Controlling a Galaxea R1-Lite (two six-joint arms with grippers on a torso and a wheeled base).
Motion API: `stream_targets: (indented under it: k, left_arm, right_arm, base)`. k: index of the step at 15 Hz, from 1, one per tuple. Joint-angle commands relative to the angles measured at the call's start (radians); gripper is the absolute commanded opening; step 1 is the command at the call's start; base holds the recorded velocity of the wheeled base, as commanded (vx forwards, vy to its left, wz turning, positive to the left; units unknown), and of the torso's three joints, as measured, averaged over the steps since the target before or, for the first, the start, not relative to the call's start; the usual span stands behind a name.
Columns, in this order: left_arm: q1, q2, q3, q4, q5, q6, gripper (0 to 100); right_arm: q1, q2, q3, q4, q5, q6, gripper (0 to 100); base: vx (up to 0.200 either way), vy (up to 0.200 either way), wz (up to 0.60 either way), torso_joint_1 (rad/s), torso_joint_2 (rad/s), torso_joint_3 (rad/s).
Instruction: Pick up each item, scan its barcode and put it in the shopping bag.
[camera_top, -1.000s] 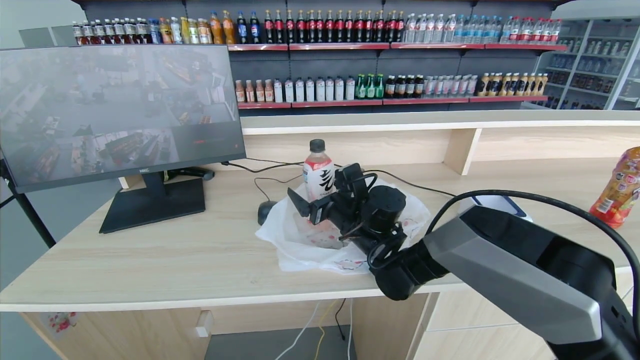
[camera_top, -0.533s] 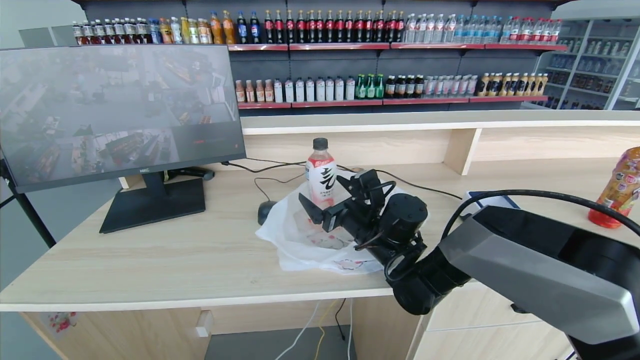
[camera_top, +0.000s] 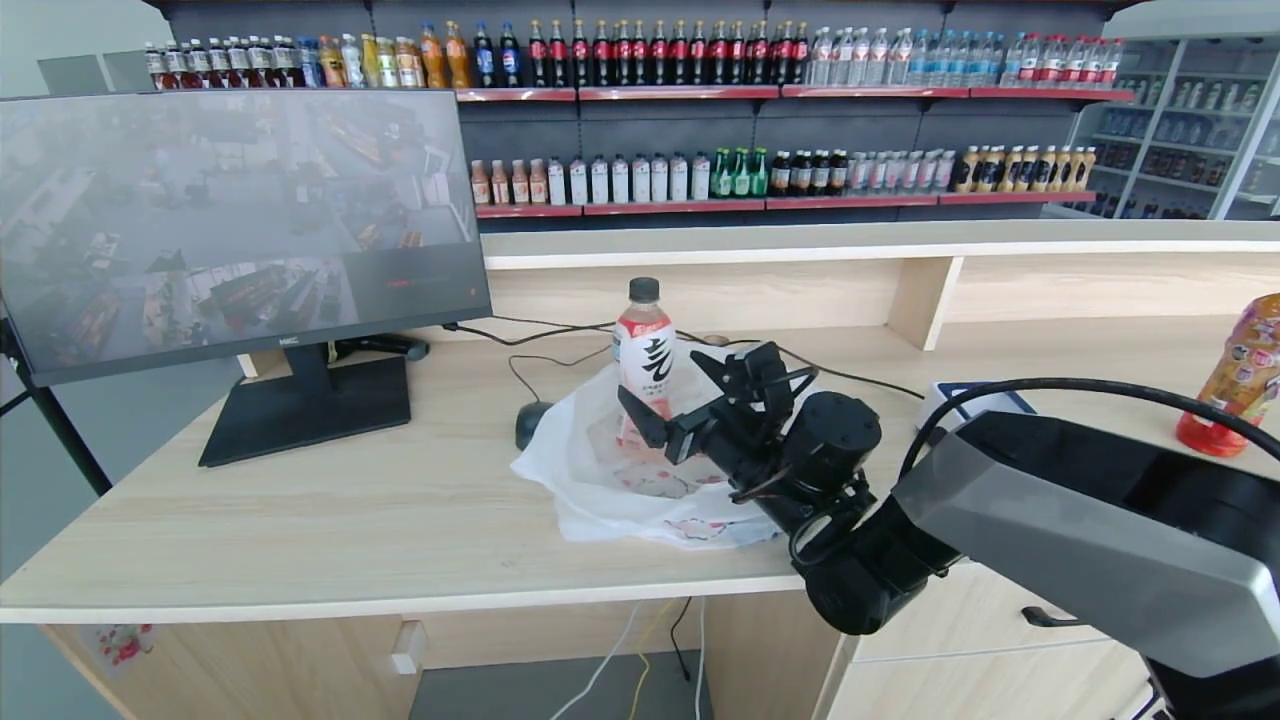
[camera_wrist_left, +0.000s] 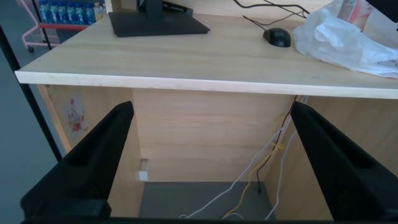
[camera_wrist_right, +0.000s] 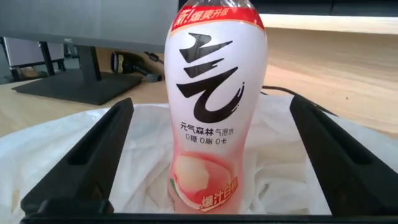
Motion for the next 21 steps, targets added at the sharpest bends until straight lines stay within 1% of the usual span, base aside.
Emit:
stream_targets:
  k: [1, 3, 5, 6, 7, 9, 11, 13, 14, 15, 16, 17, 20, 21]
  left_arm:
    - [0.0, 0.0, 0.0, 0.0, 0.0, 0.0, 100]
    - [0.0, 0.0, 0.0, 0.0, 0.0, 0.0, 100]
    - [0.0, 0.0, 0.0, 0.0, 0.0, 0.0, 100]
    - [0.0, 0.0, 0.0, 0.0, 0.0, 0.0, 100]
    - [0.0, 0.0, 0.0, 0.0, 0.0, 0.0, 100]
    - [0.0, 0.0, 0.0, 0.0, 0.0, 0.001, 100]
    - [0.0, 0.0, 0.0, 0.0, 0.0, 0.001, 100]
    - [0.0, 0.0, 0.0, 0.0, 0.0, 0.003, 100]
    - [0.0, 0.0, 0.0, 0.002, 0.0, -0.002, 100]
    - [0.0, 0.0, 0.0, 0.0, 0.0, -0.002, 100]
    - [0.0, 0.0, 0.0, 0.0, 0.0, 0.0, 100]
    - [0.0, 0.0, 0.0, 0.0, 0.0, -0.002, 100]
    - [0.0, 0.0, 0.0, 0.0, 0.0, 0.0, 100]
    - [0.0, 0.0, 0.0, 0.0, 0.0, 0.0, 100]
  right_arm:
    - [0.007, -0.063, 0.143, -0.013, -0.001, -0.004, 100]
    - [0.008, -0.152, 0.25, -0.013, 0.001, -0.004, 100]
    - [0.014, -0.257, 0.398, -0.013, -0.001, -0.007, 100]
    - [0.019, -0.327, 0.496, -0.013, -0.001, -0.006, 100]
    - [0.036, -0.393, 0.583, -0.013, 0.002, -0.006, 100]
    - [0.083, -0.468, 0.663, -0.013, -0.001, -0.007, 100]
    - [0.089, -0.524, 0.678, -0.013, -0.008, -0.003, 100]
    - [0.089, -0.56, 0.697, -0.013, -0.07, 0.001, 100]
    - [0.088, -0.588, 0.703, -0.013, -0.08, 0.008, 100]
    - [0.089, -0.611, 0.721, -0.013, -0.08, 0.022, 100]
    - [0.089, -0.64, 0.773, -0.013, -0.08, 0.027, 100]
    - [0.088, -0.655, 0.799, -0.013, -0.08, 0.027, 100]
    - [0.088, -0.646, 0.79, -0.013, -0.08, 0.027, 100]
    - [0.088, -0.639, 0.775, -0.013, -0.08, 0.027, 100]
  base:
    - [0.0, 0.0, 0.0, 0.0, 0.0, 0.0]
    - [0.0, 0.0, 0.0, 0.0, 0.0, 0.0]
    - [0.0, 0.0, 0.0, 0.0, 0.0, 0.0]
    - [0.0, 0.0, 0.0, 0.0, 0.0, 0.0]
    - [0.0, 0.0, 0.0, 0.0, 0.0, 0.0]
    - [0.0, 0.0, 0.0, 0.0, 0.0, 0.0]
    - [0.0, 0.0, 0.0, 0.0, 0.0, 0.0]
    - [0.0, 0.0, 0.0, 0.0, 0.0, 0.0]
    - [0.0, 0.0, 0.0, 0.0, 0.0, 0.0]
    - [0.0, 0.0, 0.0, 0.0, 0.0, 0.0]
    - [0.0, 0.0, 0.0, 0.0, 0.0, 0.0]
    - [-0.2, 0.0, 0.0, 0.002, 0.0, 0.007]
    - [-0.2, 0.0, 0.0, 0.001, 0.0, 0.004]
    - [0.0, 0.0, 0.0, 0.0, 0.0, 0.0]
